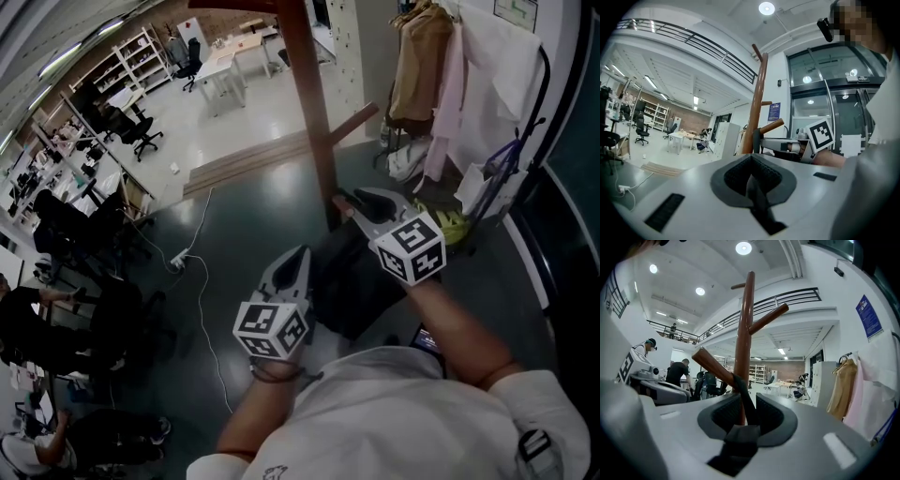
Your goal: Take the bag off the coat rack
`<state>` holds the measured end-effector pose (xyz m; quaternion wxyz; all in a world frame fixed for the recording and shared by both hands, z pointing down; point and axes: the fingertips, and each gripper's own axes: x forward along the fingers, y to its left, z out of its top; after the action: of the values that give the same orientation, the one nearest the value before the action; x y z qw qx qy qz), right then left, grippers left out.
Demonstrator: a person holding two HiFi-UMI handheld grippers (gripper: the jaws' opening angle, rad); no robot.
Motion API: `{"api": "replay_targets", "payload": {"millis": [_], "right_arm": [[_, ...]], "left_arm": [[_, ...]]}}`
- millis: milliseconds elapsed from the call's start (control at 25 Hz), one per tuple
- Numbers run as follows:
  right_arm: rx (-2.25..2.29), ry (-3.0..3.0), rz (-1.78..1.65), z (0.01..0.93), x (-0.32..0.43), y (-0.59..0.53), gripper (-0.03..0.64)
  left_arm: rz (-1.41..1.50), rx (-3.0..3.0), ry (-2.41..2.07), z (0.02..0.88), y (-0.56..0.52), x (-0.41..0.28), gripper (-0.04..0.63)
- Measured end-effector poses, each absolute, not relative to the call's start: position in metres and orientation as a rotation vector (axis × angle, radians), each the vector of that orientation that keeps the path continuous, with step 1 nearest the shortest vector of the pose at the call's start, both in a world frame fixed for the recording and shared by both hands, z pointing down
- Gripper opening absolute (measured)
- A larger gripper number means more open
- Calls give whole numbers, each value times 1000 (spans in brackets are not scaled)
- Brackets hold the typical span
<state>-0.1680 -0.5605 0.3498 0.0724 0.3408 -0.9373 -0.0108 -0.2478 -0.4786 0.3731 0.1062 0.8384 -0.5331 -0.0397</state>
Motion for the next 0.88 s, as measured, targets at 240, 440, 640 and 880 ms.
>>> {"api": "replay_targets", "payload": {"millis": [240,440,640,880], "right_arm": [[937,-2796,-45,352,-185,-567,87],[903,-2807,-35,354,-187,-575,79],[897,-2883,21,349,-184,-573,38],[915,-2933,90,345,-179,-567,28]], "left_arm": [[-126,2457,-1571,372,-490,-253,6],[-136,2445,-1576,374,-498,-253,6],[-129,2439,-1582,375,-499,-254,6],[-135,2446,-1588,373,-492,-254,6]]}}
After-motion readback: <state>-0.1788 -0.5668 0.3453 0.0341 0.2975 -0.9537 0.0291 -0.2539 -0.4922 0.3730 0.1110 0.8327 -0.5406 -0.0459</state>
